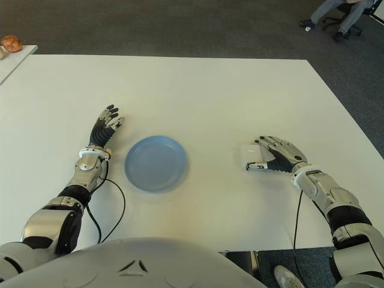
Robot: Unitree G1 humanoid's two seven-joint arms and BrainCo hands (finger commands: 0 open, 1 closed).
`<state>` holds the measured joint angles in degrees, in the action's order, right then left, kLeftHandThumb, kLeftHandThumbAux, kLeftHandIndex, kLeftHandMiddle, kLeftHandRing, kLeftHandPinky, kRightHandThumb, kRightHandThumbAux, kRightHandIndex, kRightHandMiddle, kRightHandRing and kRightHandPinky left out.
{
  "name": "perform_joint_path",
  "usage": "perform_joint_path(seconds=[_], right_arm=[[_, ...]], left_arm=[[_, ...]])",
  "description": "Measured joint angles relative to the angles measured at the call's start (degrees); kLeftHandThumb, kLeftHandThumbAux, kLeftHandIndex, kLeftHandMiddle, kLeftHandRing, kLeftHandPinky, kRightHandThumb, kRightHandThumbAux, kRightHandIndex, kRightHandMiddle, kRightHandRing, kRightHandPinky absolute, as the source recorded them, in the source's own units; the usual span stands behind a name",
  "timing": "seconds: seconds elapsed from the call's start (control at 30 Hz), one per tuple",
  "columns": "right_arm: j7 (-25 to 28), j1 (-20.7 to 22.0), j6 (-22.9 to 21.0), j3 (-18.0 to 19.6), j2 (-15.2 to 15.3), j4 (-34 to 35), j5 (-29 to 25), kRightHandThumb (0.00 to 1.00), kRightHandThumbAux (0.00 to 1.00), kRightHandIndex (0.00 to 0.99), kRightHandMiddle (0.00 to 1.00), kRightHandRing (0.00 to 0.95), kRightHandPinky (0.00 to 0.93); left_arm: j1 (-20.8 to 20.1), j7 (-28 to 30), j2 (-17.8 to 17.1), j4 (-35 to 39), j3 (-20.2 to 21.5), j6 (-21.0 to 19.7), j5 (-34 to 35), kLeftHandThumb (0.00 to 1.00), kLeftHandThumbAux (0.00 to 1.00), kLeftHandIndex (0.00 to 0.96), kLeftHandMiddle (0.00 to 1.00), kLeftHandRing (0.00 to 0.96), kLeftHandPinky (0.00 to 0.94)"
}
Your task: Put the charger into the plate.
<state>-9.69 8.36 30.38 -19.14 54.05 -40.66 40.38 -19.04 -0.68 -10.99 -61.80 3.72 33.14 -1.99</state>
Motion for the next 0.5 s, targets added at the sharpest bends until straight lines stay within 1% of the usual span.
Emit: perform_joint_path(seconds=[0.2,0.5], right_arm=[[0.2,-0.4,0.4,0.3,0.0,0.1,-0.3,0.378,0.213,0.0,0.0,0.0,0.0],[-0.9,-0.4,4.4,0.7,0.0,-2.3,-1.6,0.416,0.256,0.0,0.0,0.0,0.0]], left_arm=[[0.1,0.2,0.0,0.0,0.0,0.2,0.0,0.0,0.53,0.055,0.128,0.118,0.115],[0.1,0.3,-0.2,0.1,-0.2,0.2,0.0,0.0,0.537,0.059,0.127,0.118,0.11]])
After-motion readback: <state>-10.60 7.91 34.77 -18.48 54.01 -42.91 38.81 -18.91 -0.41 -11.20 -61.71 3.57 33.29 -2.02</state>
